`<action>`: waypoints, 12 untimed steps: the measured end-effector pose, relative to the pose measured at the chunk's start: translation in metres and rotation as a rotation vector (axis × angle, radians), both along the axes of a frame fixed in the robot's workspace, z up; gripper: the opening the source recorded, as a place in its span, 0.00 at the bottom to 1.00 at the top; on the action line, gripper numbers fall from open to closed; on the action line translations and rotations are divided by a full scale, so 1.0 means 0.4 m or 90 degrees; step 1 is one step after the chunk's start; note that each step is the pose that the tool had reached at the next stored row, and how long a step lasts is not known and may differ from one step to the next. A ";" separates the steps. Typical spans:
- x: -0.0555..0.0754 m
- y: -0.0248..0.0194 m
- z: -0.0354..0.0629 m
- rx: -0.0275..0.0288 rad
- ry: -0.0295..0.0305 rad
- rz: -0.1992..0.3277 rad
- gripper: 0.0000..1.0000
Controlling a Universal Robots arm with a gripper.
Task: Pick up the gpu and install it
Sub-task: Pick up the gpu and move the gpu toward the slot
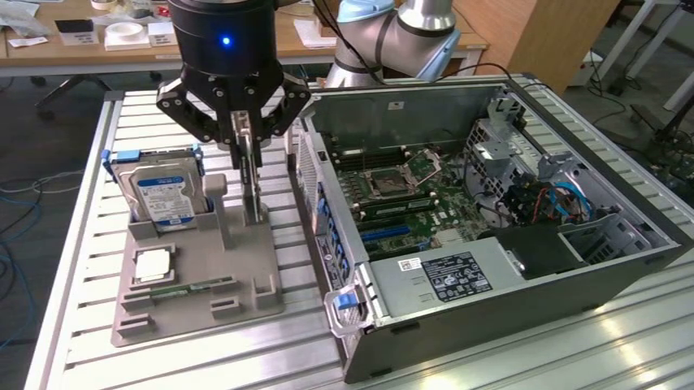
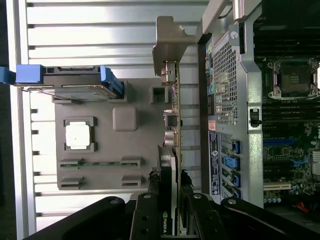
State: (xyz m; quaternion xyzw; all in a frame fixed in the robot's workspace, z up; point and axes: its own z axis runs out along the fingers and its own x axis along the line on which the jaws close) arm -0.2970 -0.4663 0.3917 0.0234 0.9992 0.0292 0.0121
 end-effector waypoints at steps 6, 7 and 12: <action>0.000 0.000 0.000 -0.0001 0.0001 0.000 0.27; 0.000 0.000 0.000 -0.0001 0.0001 0.000 0.27; 0.000 0.000 0.009 -0.0002 0.0001 0.000 0.27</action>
